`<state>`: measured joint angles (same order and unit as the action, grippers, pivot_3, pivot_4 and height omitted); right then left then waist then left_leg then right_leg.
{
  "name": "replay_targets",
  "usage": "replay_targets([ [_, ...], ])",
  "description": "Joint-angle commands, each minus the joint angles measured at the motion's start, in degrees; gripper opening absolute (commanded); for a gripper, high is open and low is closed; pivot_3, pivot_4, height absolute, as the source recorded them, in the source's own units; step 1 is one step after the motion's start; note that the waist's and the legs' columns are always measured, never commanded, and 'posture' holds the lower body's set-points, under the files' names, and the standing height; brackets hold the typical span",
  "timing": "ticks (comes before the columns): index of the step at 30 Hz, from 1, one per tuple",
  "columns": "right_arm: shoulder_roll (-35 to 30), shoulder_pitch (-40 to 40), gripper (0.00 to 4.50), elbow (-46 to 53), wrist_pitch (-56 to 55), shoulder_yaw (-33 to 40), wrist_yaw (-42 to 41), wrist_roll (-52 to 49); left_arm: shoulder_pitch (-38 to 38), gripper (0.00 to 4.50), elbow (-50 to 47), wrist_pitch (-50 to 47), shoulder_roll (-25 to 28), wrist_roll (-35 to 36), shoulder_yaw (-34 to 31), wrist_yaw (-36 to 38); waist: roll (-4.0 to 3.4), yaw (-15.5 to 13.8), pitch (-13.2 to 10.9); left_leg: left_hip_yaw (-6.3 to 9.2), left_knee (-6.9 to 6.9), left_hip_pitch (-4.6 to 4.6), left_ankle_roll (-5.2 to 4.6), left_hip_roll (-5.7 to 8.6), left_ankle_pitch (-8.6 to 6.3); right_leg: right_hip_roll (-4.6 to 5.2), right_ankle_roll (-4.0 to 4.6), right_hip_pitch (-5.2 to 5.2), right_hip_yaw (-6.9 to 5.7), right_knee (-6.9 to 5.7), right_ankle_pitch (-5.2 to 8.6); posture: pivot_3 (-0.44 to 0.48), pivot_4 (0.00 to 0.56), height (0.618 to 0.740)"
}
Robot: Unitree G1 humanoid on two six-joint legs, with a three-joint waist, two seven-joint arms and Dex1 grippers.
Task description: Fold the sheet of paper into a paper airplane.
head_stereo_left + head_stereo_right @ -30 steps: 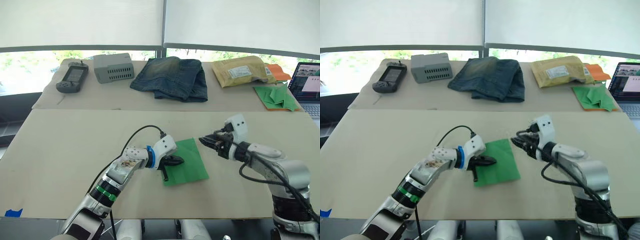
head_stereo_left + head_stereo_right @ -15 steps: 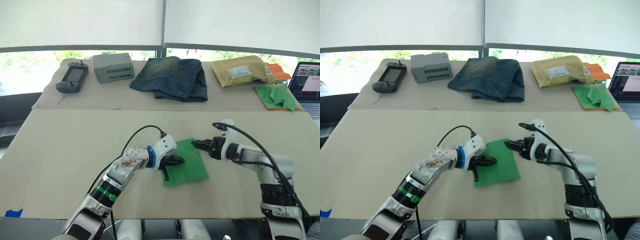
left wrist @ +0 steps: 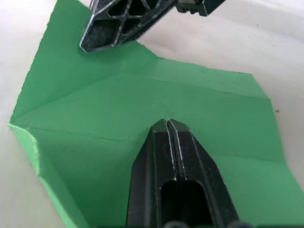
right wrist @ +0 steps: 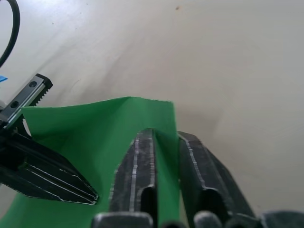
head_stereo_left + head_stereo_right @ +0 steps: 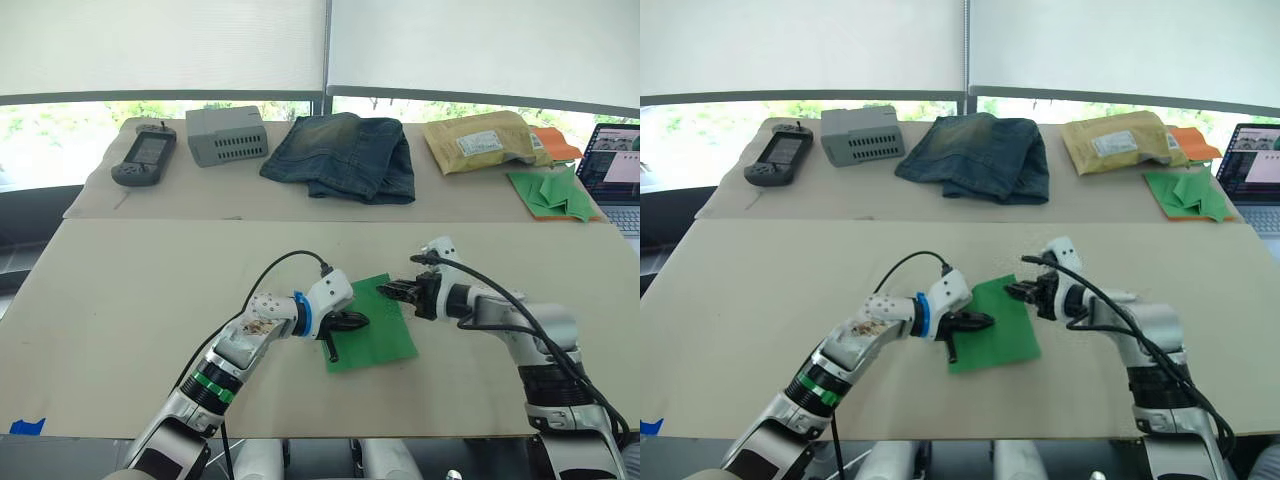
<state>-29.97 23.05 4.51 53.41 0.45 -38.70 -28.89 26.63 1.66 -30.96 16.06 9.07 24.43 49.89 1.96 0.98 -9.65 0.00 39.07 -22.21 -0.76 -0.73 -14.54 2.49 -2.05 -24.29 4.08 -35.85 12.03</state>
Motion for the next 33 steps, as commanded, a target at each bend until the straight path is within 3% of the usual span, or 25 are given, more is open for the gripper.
replay_targets([
  [1, -1.23, -0.85, 0.03, 4.35, -4.37, 0.20, -0.08, 1.75, -0.69, 0.00, 0.28, -0.06, 0.32, -0.95, 0.42, -0.48, 0.00, 0.00, 0.00, 0.00, 0.00, 0.00, 0.00, 0.00, 0.00, 0.00, 0.00, 0.00, 0.00, 0.00, 0.00, 0.000, 0.150, 0.728],
  [7, -1.13, -4.74, 0.03, 11.98, -8.15, -0.46, 0.84, 3.51, 0.17, 0.00, 1.47, 0.86, 0.22, -1.10, 0.56, 0.05, 0.00, -0.06, 0.00, 0.01, 0.00, -0.01, 0.00, -0.01, 0.00, -0.01, 0.00, -0.01, -0.01, 0.00, 0.00, 0.000, 0.150, 0.728],
  [15, -8.53, -11.76, 0.03, 19.04, -27.15, -10.50, -2.91, 18.03, 1.28, 0.00, 3.25, 1.98, -0.18, -1.27, 0.92, 0.94, 0.00, -0.19, 0.00, 0.00, 0.01, 0.02, 0.00, 0.01, 0.00, 0.01, -0.02, 0.01, -0.01, 0.01, 0.01, 0.000, 0.150, 0.728],
  [23, -13.89, -12.64, 0.03, 10.17, -45.74, -17.90, -1.22, 35.39, 2.18, 0.00, 5.00, 3.33, -1.02, -1.55, 1.21, 1.58, 0.01, -0.16, 0.00, -0.03, 0.01, 0.07, 0.00, 0.01, 0.00, -0.01, -0.01, 0.02, -0.01, 0.02, 0.02, 0.000, 0.150, 0.728],
  [28, -13.02, -13.78, 0.03, 7.00, -51.85, -18.99, -0.35, 39.25, 2.33, 0.00, 5.13, 3.04, -1.31, -1.02, 0.37, 1.60, 0.01, -0.25, 0.00, -0.04, 0.03, 0.07, 0.00, 0.03, 0.00, 0.01, -0.01, 0.06, 0.01, 0.02, 0.01, 0.000, 0.150, 0.728],
  [33, -11.94, -14.66, 0.03, 5.46, -53.56, -19.69, -0.32, 41.27, 3.32, 0.00, 4.17, -0.27, -1.66, 2.95, -4.81, 1.23, 0.01, -0.18, 0.00, -0.03, 0.03, 0.13, 0.00, 0.01, 0.00, -0.01, -0.01, 0.09, 0.00, 0.00, 0.01, 0.000, 0.150, 0.728],
])
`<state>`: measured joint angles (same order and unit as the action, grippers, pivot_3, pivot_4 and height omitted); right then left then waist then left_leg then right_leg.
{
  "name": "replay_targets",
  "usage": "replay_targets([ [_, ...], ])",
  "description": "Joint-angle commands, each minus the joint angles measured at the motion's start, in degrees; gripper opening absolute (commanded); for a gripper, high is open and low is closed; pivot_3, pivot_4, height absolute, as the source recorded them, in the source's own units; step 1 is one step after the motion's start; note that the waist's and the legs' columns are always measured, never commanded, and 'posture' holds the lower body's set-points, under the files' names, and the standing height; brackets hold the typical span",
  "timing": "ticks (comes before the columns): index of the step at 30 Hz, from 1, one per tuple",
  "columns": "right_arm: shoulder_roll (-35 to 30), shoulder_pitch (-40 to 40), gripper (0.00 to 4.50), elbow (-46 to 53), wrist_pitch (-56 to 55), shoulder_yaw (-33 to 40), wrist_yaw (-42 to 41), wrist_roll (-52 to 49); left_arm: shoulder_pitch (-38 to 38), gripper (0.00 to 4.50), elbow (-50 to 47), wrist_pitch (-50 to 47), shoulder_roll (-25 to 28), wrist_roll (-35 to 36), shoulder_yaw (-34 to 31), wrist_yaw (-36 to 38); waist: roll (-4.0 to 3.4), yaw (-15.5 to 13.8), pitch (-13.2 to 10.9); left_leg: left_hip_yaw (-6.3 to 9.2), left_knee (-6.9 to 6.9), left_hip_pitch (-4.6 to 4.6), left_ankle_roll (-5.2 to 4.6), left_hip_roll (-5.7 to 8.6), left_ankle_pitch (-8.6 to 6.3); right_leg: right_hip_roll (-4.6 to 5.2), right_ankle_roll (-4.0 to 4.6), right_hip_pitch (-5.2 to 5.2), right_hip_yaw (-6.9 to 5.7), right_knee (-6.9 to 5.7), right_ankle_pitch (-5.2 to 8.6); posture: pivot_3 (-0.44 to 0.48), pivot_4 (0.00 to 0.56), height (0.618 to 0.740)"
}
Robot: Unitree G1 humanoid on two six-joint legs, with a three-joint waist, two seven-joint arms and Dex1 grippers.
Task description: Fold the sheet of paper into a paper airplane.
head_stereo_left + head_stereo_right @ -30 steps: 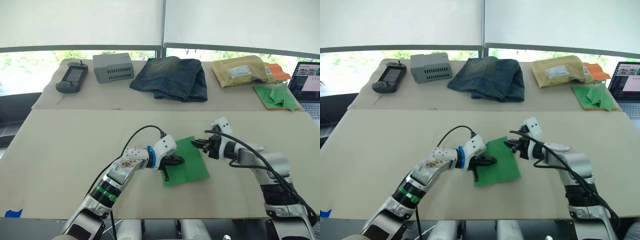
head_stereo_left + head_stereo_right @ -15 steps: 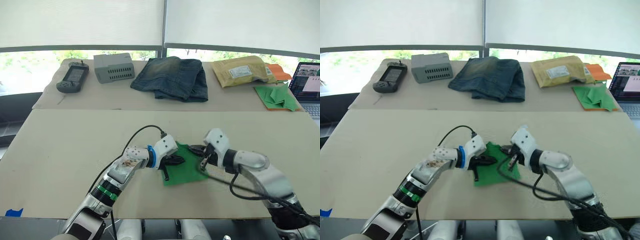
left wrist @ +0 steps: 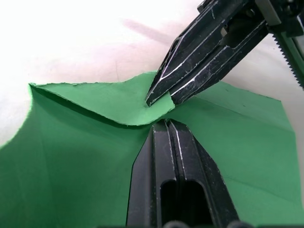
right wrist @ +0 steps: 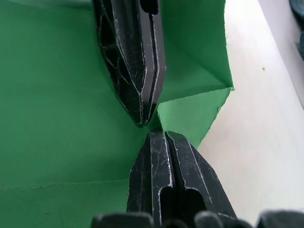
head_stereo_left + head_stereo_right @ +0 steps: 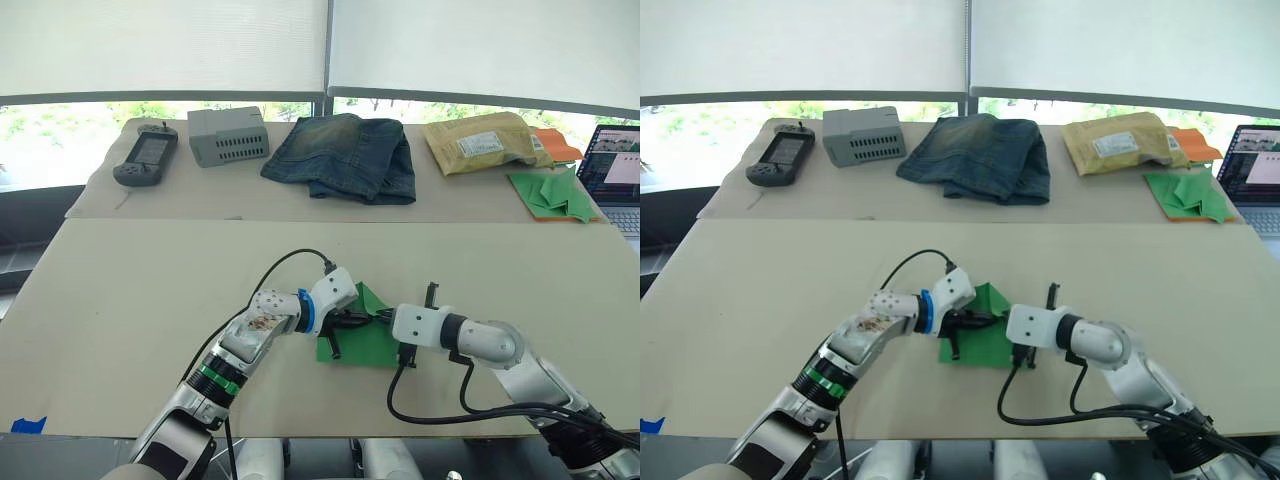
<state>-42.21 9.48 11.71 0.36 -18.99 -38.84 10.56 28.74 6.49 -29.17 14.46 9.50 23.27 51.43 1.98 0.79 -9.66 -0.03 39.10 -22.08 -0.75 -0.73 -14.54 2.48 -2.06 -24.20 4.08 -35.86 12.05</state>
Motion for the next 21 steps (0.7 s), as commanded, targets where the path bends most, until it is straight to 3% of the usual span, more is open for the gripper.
replay_targets([
  [1, 0.48, -1.12, 0.03, -1.93, -0.60, -0.27, -0.13, 2.06, 1.65, 0.00, -0.75, -2.77, -0.17, 3.39, -5.03, -0.49, 0.00, 0.06, 0.00, 0.00, 0.00, 0.01, 0.00, 0.00, 0.00, 0.00, 0.00, 0.00, 0.00, -0.01, 0.00, 0.000, 0.150, 0.728],
  [6, 1.41, -1.25, 0.03, -2.49, -0.20, 0.30, 0.16, 2.33, 4.55, 0.00, 0.46, -4.55, -2.05, 5.95, -8.74, -1.33, 0.01, 0.07, 0.00, 0.01, 0.00, 0.01, 0.00, -0.01, 0.00, -0.02, 0.01, 0.01, -0.02, -0.02, 0.00, 0.000, 0.150, 0.728],
  [12, 2.31, -1.47, 0.03, -3.00, 0.35, 0.63, -0.35, 3.34, 6.28, 0.00, 1.33, -4.05, -4.75, 4.43, -6.18, -1.12, 0.01, 0.04, 0.00, 0.00, 0.00, 0.04, 0.00, 0.01, 0.00, 0.00, 0.01, 0.07, 0.01, 0.00, 0.00, 0.000, 0.150, 0.728],
  [21, 2.71, -2.11, 0.03, -2.15, 1.90, 1.90, 0.39, 3.76, 5.54, 0.00, 4.95, -1.79, -3.47, -1.28, -2.10, -3.09, 0.01, 0.04, 0.00, 0.01, 0.00, 0.05, 0.00, 0.01, 0.00, -0.01, 0.01, 0.06, 0.01, -0.01, 0.00, 0.000, 0.150, 0.728],
])
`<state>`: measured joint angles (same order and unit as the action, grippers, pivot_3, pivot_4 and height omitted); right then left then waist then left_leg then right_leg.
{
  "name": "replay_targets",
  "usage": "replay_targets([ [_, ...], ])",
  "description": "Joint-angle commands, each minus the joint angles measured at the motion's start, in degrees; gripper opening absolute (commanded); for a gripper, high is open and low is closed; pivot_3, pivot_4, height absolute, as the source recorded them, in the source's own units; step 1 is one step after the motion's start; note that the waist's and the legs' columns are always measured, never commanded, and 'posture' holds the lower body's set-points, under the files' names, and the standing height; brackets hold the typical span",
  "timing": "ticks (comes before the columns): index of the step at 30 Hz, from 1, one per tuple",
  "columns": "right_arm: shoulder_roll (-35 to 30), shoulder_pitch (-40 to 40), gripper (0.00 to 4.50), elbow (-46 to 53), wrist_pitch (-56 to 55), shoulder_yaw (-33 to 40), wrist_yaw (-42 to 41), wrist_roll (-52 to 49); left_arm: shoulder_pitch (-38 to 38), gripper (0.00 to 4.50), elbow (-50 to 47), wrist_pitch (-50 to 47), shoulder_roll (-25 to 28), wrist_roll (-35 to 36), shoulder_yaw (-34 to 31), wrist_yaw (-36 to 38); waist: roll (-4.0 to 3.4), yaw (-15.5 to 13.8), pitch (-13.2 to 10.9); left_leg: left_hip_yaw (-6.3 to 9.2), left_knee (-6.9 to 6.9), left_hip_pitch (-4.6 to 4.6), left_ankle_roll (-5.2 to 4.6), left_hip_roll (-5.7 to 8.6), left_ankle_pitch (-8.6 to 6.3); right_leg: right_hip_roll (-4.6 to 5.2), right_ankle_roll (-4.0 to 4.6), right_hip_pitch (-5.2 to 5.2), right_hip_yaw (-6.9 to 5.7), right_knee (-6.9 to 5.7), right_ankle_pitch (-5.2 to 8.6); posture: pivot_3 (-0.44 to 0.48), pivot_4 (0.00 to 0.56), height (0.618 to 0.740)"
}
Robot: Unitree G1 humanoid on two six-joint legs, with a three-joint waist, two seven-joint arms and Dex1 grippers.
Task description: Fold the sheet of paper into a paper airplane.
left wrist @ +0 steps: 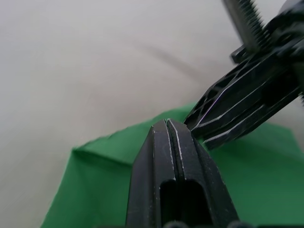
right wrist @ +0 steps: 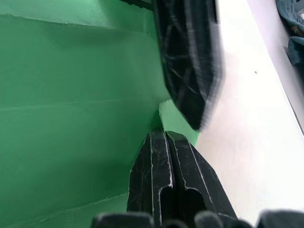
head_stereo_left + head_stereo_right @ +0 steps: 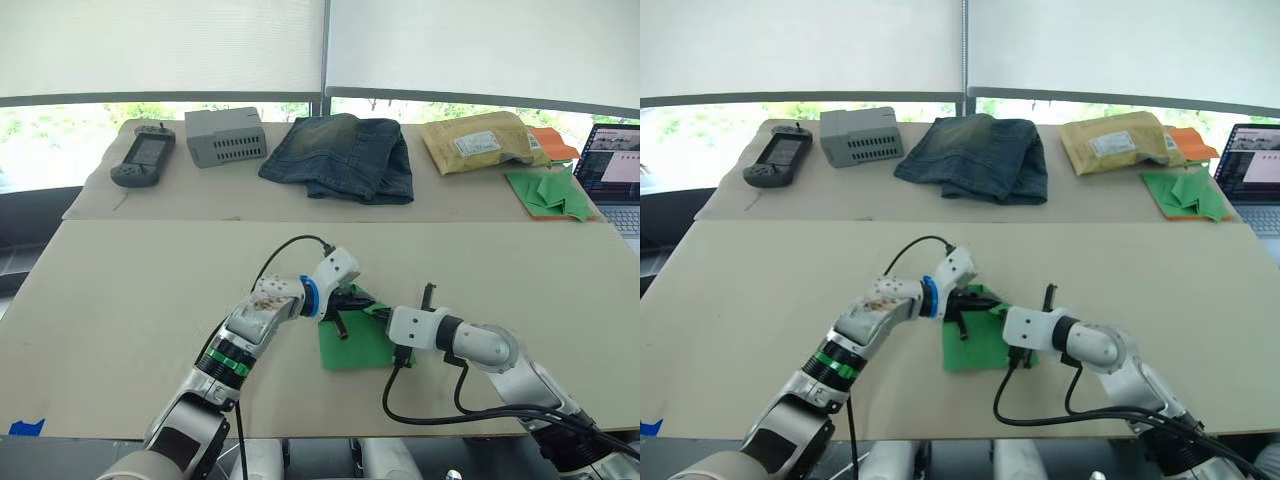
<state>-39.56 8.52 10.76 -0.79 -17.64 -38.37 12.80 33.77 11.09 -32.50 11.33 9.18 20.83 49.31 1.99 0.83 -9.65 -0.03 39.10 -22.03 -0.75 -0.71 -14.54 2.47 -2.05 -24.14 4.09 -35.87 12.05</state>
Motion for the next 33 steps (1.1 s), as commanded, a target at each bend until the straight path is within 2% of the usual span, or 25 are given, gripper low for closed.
replay_targets([
  [1, 0.12, -1.29, 0.03, -1.17, 3.28, 0.72, -0.05, 1.48, 0.57, 0.00, 0.78, 1.61, -0.59, -1.12, 0.29, -1.28, 0.00, -0.04, 0.00, 0.00, 0.00, -0.01, 0.00, 0.00, 0.00, 0.00, 0.00, 0.00, 0.00, 0.00, 0.00, 0.000, 0.150, 0.728],
  [7, 0.10, -2.45, 0.03, -0.14, 4.35, 1.34, -0.51, 0.59, 1.47, 0.00, 5.10, 4.66, -4.30, -3.23, 1.13, -4.08, 0.02, -0.29, 0.02, 0.00, 0.05, 0.03, 0.00, 0.03, 0.00, 0.02, -0.01, 0.08, 0.00, 0.00, -0.01, 0.000, 0.150, 0.728],
  [15, -0.81, -3.10, 0.03, 4.84, 8.65, 5.25, -2.32, -2.78, 1.66, 0.00, 6.78, 5.97, -4.30, -5.99, 3.48, -3.54, 0.02, -0.61, 0.02, 0.02, 0.05, -0.02, 0.00, 0.05, 0.00, 0.04, -0.01, 0.05, -0.01, 0.02, 0.00, 0.000, 0.150, 0.728],
  [18, -2.08, -3.05, 0.88, 7.37, 11.86, 6.78, -5.10, -5.11, 1.62, 0.00, 6.84, 6.15, -4.18, -6.40, 3.75, -3.32, 0.02, -0.63, 0.02, 0.01, 0.06, -0.05, 0.00, 0.08, 0.00, 0.07, -0.03, 0.04, 0.01, 0.03, -0.01, 0.000, 0.150, 0.728],
  [23, -5.01, -4.56, 2.57, 12.45, 17.75, 11.87, -9.65, -11.08, 1.69, 0.00, 6.99, 6.43, -4.06, -6.52, 3.72, -3.26, 0.02, -0.61, 0.02, 0.03, 0.06, -0.04, 0.00, 0.04, 0.00, 0.03, -0.03, 0.02, -0.01, 0.02, -0.01, 0.000, 0.150, 0.728],
  [27, -2.73, -3.16, 2.57, 15.03, 25.25, 17.73, -9.45, -19.18, 1.23, 0.00, 6.60, 6.54, -3.92, -6.60, 3.86, -3.35, 0.02, -0.38, 0.02, 0.03, 0.06, -0.05, 0.00, 0.03, 0.00, 0.02, -0.03, 0.02, 0.00, 0.01, -0.01, 0.000, 0.150, 0.728],
  [33, 3.14, 0.38, 0.66, 12.26, 30.50, 16.74, -4.03, -19.87, 0.35, 0.00, 5.27, 6.26, -2.93, -6.79, 3.69, -3.72, 0.01, -0.11, 0.02, 0.03, 0.04, -0.06, 0.00, 0.00, 0.00, 0.00, -0.02, -0.02, -0.01, 0.00, -0.01, 0.000, 0.150, 0.728],
])
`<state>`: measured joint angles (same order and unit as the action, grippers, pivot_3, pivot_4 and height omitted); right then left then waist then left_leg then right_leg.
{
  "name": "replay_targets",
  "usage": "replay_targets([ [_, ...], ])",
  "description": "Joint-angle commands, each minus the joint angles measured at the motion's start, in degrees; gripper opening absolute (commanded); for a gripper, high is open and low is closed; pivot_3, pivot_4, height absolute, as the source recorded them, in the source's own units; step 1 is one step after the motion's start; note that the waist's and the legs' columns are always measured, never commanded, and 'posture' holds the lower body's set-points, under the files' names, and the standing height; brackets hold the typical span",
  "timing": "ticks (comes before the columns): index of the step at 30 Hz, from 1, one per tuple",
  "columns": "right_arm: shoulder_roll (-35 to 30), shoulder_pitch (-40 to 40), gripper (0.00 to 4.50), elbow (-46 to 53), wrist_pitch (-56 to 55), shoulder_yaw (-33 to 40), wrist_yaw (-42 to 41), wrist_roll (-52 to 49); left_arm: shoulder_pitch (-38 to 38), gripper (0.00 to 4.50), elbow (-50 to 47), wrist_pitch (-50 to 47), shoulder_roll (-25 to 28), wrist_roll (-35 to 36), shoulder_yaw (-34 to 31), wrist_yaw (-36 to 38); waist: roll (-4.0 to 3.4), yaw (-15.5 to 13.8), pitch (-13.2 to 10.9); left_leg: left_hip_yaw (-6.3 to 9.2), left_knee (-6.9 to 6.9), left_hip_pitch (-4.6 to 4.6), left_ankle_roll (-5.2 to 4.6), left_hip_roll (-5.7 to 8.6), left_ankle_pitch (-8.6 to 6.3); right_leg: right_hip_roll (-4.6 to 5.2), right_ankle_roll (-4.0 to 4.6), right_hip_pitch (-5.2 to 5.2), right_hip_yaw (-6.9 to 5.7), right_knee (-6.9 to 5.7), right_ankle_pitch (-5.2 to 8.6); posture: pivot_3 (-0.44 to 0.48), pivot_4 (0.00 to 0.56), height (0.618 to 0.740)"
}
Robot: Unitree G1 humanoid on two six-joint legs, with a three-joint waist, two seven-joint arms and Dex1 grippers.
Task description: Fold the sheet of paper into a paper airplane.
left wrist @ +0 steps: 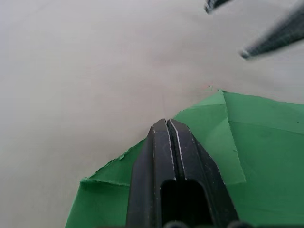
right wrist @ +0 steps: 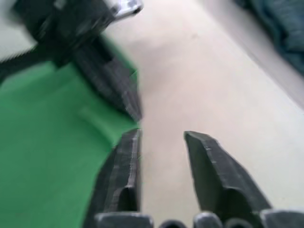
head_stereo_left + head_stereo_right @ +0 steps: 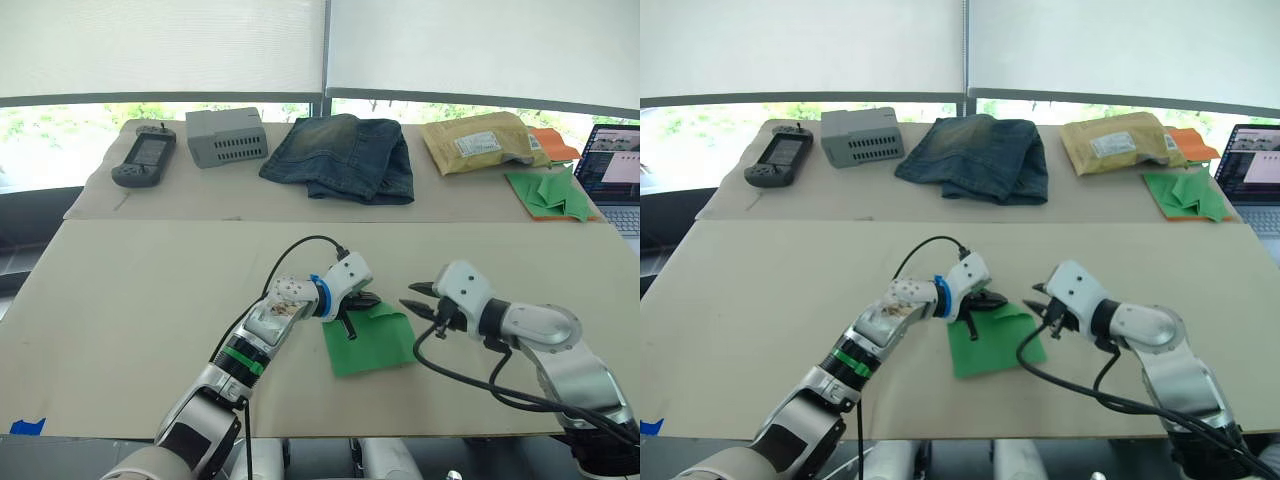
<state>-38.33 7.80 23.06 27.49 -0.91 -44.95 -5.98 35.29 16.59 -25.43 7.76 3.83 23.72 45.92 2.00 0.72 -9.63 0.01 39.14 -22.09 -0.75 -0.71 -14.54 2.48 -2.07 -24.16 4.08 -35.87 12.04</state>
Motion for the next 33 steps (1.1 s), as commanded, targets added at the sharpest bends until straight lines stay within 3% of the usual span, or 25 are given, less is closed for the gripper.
replay_targets([
  [1, 2.85, 1.26, 0.28, -0.33, 3.11, -0.38, 3.18, -1.16, -1.26, 0.00, -0.46, -0.90, 0.80, -1.48, 0.69, -0.47, 0.00, 0.00, 0.00, 0.00, 0.00, -0.03, 0.00, 0.00, 0.00, -0.01, 0.00, -0.03, 0.00, 0.00, 0.00, 0.000, 0.150, 0.728],
  [2, 3.77, 1.42, 0.02, -0.91, 3.56, -1.30, 4.03, -0.55, -1.32, 0.00, -0.67, -0.98, 1.00, -1.50, 0.50, -0.65, 0.00, 0.00, 0.00, 0.00, 0.00, -0.04, 0.00, 0.00, 0.00, 0.00, 0.00, -0.03, 0.00, 0.00, 0.00, 0.000, 0.150, 0.728],
  [11, 8.70, 1.22, 0.02, -5.99, 3.28, -7.44, 7.98, 1.95, 0.19, 0.00, 0.23, -0.36, 2.71, -1.29, -1.49, -1.21, -0.02, 0.34, 0.01, -0.02, 0.00, -0.02, 0.00, -0.01, 0.00, -0.01, 0.01, -0.06, 0.03, -0.03, -0.01, 0.000, 0.150, 0.728],
  [18, 8.09, -1.90, 0.02, -6.43, 3.55, -7.75, 8.81, 2.60, -0.02, 0.00, 0.14, -0.32, 2.54, -1.44, -1.27, -1.27, -0.02, 0.24, 0.01, -0.02, 0.00, 0.02, 0.00, -0.01, 0.00, -0.01, 0.01, 0.00, 0.03, -0.03, -0.01, 0.000, 0.150, 0.728],
  [26, 5.60, -12.02, 0.02, -1.40, 5.01, 0.76, 9.32, -0.89, -0.19, 0.00, 0.76, 0.18, 2.33, -1.59, -0.83, -0.79, 0.01, -0.09, 0.07, -0.01, 0.00, 0.01, 0.00, 0.02, 0.00, 0.03, -0.01, 0.05, 0.02, 0.01, 0.00, 0.000, 0.150, 0.728],
  [33, 7.84, -12.70, 0.02, 3.85, 6.89, 8.77, 8.92, -10.33, 0.29, 0.00, 1.21, 0.34, 2.11, -1.51, -1.22, -0.47, -0.02, -0.03, 0.13, -0.01, 0.01, 0.04, 0.00, 0.00, 0.00, 0.01, -0.02, 0.08, 0.02, 0.00, 0.00, 0.000, 0.150, 0.728],
])
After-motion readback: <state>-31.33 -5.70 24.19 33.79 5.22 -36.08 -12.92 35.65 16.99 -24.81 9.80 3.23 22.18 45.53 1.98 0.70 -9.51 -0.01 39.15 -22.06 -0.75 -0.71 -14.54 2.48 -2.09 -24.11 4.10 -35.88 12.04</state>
